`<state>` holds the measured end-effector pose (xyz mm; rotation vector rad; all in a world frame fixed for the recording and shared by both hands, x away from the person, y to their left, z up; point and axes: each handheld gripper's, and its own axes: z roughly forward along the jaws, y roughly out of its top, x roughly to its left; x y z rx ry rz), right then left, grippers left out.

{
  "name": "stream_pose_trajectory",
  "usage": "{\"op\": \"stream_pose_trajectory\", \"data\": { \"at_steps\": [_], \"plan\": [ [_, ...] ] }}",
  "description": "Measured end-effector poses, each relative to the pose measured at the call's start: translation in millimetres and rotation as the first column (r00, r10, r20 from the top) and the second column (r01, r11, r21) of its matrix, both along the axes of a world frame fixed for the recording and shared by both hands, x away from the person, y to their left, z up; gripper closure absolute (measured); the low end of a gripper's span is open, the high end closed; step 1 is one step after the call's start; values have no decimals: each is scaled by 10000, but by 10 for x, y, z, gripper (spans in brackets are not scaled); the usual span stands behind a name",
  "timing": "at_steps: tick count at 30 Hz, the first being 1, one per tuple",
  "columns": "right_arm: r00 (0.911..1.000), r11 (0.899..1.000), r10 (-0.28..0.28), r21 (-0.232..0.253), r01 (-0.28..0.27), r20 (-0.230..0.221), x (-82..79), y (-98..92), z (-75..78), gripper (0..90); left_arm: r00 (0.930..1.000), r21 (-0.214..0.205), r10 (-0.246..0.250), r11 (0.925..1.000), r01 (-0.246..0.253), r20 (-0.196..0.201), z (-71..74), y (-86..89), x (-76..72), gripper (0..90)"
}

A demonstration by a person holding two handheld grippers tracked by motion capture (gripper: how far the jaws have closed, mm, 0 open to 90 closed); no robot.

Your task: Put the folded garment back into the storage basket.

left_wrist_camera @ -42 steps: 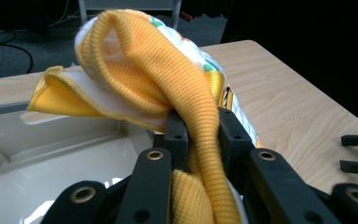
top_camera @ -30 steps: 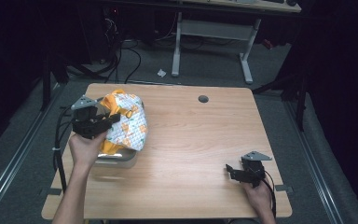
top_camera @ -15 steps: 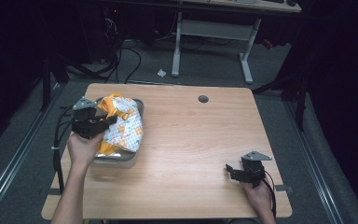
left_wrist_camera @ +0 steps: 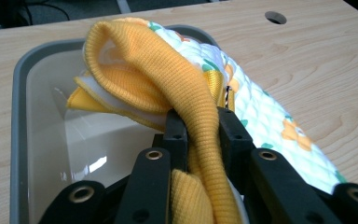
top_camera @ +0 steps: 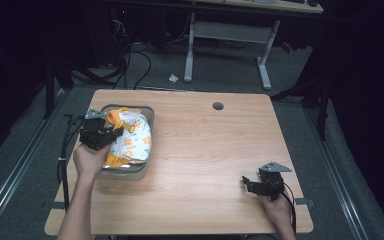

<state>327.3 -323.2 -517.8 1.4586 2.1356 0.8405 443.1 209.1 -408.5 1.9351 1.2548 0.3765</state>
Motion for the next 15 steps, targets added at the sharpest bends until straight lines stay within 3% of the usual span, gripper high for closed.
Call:
{"op": "stream_pose_trajectory", "data": {
  "at_steps": [7, 15],
  "plan": [
    [10000, 10000, 13, -4, -13, 7, 0, 0, 0, 234, 9997, 7, 129, 9999, -129, -221, -128, 39, 48, 762],
    [10000, 10000, -9, 7, 9, 2, 0, 1, 0, 234, 9983, 546, 350, 9980, -325, -466, -299, 27, 96, 762]
  ]
}}
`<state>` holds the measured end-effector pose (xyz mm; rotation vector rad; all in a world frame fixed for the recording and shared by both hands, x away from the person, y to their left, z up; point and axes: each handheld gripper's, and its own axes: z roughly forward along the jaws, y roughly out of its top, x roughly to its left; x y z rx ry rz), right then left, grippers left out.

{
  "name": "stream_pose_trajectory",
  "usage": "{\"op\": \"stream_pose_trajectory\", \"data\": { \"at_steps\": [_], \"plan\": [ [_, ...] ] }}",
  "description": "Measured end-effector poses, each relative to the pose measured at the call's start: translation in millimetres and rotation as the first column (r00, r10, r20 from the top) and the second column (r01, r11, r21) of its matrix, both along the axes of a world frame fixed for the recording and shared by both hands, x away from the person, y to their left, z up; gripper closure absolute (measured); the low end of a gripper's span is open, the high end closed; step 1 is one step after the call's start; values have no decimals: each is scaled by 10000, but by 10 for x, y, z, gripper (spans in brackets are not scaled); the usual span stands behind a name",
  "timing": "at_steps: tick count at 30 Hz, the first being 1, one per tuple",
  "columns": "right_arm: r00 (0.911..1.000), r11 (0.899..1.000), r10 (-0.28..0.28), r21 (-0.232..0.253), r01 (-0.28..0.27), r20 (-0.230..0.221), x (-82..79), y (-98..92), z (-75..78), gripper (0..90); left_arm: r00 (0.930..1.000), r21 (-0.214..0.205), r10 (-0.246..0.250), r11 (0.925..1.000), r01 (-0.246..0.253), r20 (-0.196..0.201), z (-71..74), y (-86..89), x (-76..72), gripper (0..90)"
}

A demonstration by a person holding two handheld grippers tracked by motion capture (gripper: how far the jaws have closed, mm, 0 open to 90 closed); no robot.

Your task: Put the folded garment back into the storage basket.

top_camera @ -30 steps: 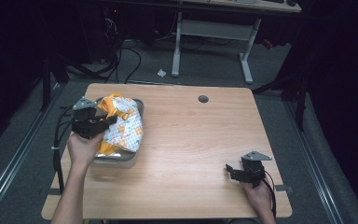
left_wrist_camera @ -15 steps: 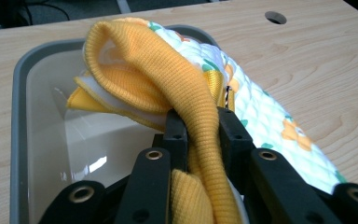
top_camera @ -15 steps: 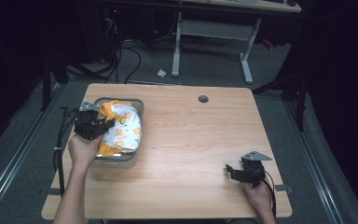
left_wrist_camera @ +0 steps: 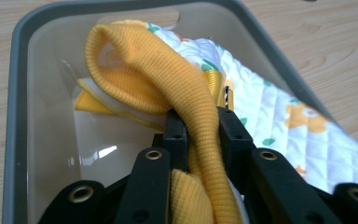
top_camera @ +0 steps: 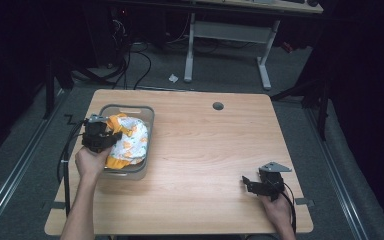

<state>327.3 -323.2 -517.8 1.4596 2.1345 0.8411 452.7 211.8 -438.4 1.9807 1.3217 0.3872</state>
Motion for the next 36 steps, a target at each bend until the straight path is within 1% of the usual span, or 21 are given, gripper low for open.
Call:
{"op": "stream_pose_trajectory", "data": {
  "at_steps": [2, 4, 6, 8, 9, 11, 12, 15, 16, 18, 21, 23, 26, 27, 28, 29, 30, 31, 34, 35, 36],
  "plan": [
    [10000, 10000, 0, 1, 0, -1, 0, 0, 0, 234, 9999, 23, 25, 10000, -25, -129, -46, 2, 17, 762],
    [10000, 10000, 22, -13, -22, 3, 1, -1, 0, 234, 9997, 275, 42, 9996, -35, -227, -84, -21, 27, 760],
    [10000, 10000, 0, 0, 0, 0, 0, 0, 0, 234, 9997, 429, 41, 9991, -31, -246, -104, -37, 31, 759],
    [10000, 10000, -1, 0, 1, 1, 0, 0, 0, 234, 9995, 639, 188, 9978, -172, -249, -108, -50, 37, 750],
    [10000, 10000, 0, 0, 0, 1, 0, 0, 0, 234, 9991, 835, 314, 9961, -288, -293, -108, -57, 40, 737],
    [10000, 10000, -3, 3, 3, -2, 0, 1, 0, 234, 9974, 1144, 601, 9919, -553, -395, -109, -62, 43, 691],
    [10000, 10000, -2, 3, 2, -1, 0, 1, 0, 234, 9968, 1211, 702, 9905, -650, -390, -107, -62, 42, 659],
    [10000, 10000, 11, -6, -11, -3, 0, 0, 0, 234, 9944, 1408, 1030, 9851, -988, -224, -83, -62, 25, 565],
    [10000, 10000, 24, -14, -24, 7, 1, -1, 0, 234, 9940, 1500, 1077, 9832, -1037, -187, -75, -58, 18, 546],
    [10000, 10000, 10, -8, -10, 0, 0, -1, 0, 234, 9931, 1540, 1166, 9815, -1141, -77, -58, -45, 6, 517],
    [10000, 10000, 11, -8, -11, 0, 0, -1, 0, 234, 9918, 1418, 1275, 9816, -1280, 126, -19, -29, -16, 464],
    [10000, 10000, 11, -7, -11, -2, 0, -1, 0, 234, 9912, 1374, 1272, 9818, -1310, 361, 23, -36, -41, 445],
    [10000, 10000, 12, -5, -12, -3, 0, 0, 0, 234, 9917, 1087, 1115, 9870, -1180, 648, 92, -65, -86, 430],
    [10000, 10000, 10, -4, -10, -4, 0, 0, 0, 234, 9917, 1087, 1115, 9870, -1180, 648, 92, -65, -86, 422],
    [10000, 10000, 1, -2, -1, 2, 0, 0, 0, 234, 9911, 865, 984, 9906, -1062, 893, 130, -96, -122, 412],
    [10000, 10000, 11, -5, -11, -1, 0, 0, 0, 234, 9911, 625, 885, 9935, -950, 997, 159, -116, -150, 411],
    [10000, 10000, -2, 4, 2, -2, 0, 1, 0, 234, 9909, 497, 826, 9949, -882, 1059, 176, -130, -166, 410],
    [10000, 10000, 10, -9, -10, -3, 0, -1, 0, 234, 9894, 371, 776, 9959, -827, 1228, 202, -163, -193, 405],
    [10000, 10000, 8, -4, -8, -2, 0, 0, 0, 234, 9881, 249, 571, 9978, -612, 1426, 263, -236, -252, 393],
    [10000, 10000, 8, -4, -8, -2, 0, 0, 0, 234, 9881, 249, 571, 9978, -612, 1426, 263, -236, -252, 390],
    [10000, 10000, 8, -7, -8, -2, -1, 0, 0, 234, 9863, 210, 448, 9986, -488, 1590, 295, -282, -298, 389]
  ]
}}
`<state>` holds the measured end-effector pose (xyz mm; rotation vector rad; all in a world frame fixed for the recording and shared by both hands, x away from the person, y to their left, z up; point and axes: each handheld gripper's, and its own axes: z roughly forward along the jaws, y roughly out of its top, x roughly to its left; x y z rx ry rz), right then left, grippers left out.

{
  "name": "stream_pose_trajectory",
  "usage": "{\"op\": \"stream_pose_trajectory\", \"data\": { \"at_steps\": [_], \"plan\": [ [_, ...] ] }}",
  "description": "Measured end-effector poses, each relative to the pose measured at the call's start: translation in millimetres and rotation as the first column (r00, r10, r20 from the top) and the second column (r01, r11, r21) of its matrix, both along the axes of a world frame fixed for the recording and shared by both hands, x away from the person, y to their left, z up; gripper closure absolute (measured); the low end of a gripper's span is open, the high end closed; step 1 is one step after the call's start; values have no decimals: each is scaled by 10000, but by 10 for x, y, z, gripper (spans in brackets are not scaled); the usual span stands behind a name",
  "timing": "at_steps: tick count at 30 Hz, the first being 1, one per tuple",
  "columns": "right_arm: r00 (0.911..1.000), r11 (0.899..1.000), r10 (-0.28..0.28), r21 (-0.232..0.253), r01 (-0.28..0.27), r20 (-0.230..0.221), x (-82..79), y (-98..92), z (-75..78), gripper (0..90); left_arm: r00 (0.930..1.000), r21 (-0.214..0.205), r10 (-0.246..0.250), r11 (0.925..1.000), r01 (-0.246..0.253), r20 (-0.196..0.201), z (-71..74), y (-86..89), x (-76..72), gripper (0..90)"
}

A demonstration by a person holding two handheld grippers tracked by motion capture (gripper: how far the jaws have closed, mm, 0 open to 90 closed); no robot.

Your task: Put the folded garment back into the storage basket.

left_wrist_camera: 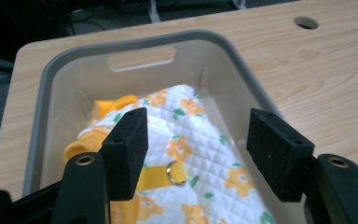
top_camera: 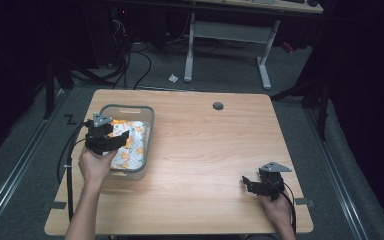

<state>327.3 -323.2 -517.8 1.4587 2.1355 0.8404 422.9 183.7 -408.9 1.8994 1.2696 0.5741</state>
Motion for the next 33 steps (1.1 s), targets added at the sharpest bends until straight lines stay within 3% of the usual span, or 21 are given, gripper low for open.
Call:
{"op": "stream_pose_trajectory", "data": {
  "at_steps": [17, 26, 33],
  "plan": [
    [10000, 10000, 0, 3, 0, 2, 1, -1, 0, 234, 9968, -453, -636, 9968, 659, 494, 109, -283, -290, 352],
    [10000, 10000, 7, 5, -7, 9, 1, -1, 0, 234, 9908, -402, -1202, 9916, 1229, 629, 71, -500, -408, 335],
    [10000, 10000, 12, -4, -12, 9, 1, -2, 0, 234, 9863, -547, -1578, 9855, 1604, 487, 7, -689, -476, 335]
  ]
}}
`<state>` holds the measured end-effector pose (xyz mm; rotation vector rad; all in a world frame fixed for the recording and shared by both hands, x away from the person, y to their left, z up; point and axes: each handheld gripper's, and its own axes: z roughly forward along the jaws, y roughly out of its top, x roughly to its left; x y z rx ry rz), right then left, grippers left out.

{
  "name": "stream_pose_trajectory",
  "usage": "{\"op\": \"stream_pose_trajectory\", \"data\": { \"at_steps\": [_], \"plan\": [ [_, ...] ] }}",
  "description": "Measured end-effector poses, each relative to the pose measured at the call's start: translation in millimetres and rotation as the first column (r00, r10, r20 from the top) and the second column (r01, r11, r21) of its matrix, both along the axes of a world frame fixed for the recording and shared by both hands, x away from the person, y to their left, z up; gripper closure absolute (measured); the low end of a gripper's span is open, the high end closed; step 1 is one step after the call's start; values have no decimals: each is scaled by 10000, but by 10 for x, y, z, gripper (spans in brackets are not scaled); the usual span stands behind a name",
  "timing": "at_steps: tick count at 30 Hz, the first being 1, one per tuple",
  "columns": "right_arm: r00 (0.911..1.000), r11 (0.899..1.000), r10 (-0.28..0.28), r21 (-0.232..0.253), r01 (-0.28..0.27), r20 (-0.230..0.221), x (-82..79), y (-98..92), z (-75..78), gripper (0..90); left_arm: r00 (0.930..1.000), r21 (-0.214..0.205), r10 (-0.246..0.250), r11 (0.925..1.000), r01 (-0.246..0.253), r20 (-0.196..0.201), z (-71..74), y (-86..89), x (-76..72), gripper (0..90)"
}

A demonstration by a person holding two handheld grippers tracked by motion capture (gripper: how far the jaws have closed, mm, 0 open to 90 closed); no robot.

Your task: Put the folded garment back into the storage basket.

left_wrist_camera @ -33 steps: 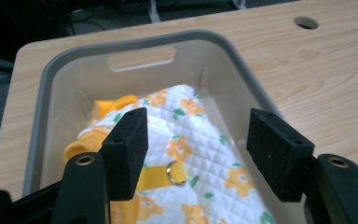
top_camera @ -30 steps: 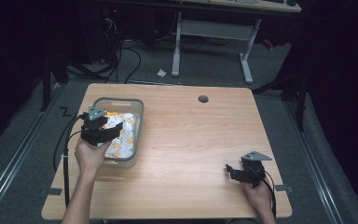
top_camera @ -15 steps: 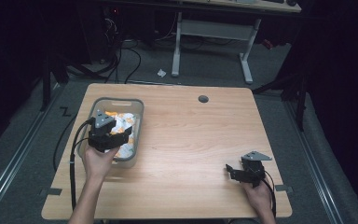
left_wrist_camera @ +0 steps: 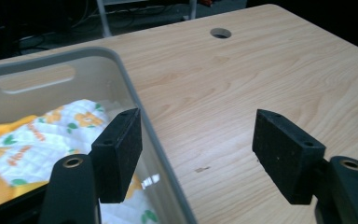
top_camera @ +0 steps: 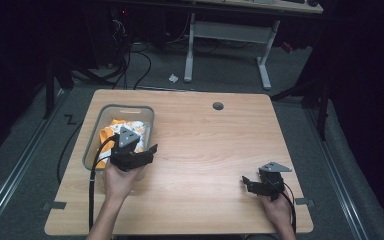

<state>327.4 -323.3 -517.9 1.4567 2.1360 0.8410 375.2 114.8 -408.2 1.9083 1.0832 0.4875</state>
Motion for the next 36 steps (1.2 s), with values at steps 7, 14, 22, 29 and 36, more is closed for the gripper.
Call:
{"op": "stream_pose_trajectory", "data": {
  "at_steps": [7, 14, 22, 29, 36],
  "plan": [
    [10000, 10000, -4, 11, 4, 1, 0, 1, 0, 234, 9996, -84, -273, 9996, 272, -64, -52, -139, -59, 332],
    [10000, 10000, -4, 10, 4, 1, 0, 1, 0, 234, 9987, -188, -466, 9988, 463, -188, -134, -245, -122, 331],
    [10000, 10000, 0, 0, 0, -1, 0, 0, 0, 234, 9971, -294, -729, 9970, 722, -225, -208, -370, -187, 339],
    [10000, 10000, -14, 15, 14, -6, -1, 1, 0, 234, 9949, -378, -941, 9950, 927, -369, -302, -484, -217, 340],
    [10000, 10000, -4, 9, 4, 0, 0, 1, 0, 234, 9926, -224, -1077, 9940, 1066, -559, -418, -579, -242, 339]
  ]
}}
